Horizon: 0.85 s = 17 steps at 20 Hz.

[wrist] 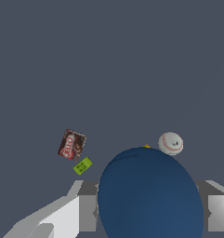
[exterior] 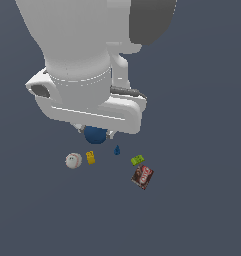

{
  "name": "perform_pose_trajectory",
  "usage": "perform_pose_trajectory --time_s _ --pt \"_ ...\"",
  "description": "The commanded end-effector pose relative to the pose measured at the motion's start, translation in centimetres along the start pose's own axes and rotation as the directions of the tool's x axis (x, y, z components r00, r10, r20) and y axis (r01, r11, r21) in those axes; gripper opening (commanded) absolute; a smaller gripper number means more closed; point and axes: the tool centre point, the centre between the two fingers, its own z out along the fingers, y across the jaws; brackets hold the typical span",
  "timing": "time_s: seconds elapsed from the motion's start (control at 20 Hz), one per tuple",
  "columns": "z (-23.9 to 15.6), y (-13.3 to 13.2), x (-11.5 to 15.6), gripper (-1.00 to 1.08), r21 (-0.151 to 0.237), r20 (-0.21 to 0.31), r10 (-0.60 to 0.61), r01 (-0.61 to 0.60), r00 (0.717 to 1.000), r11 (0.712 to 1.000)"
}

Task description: Pick up a designated object from a clutter of objects.

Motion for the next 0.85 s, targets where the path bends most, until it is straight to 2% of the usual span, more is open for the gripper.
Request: perform_pose_trajectory --time_s 0.0,0.8 --pt "-1.2 0.5 0.7 -1.0 0.0 0.0 -0.001 0.001 1.0 1.0" --pt "-3.9 1.7 2.4 -1.0 -0.001 0.0 0.0 0.0 1.0 1.0"
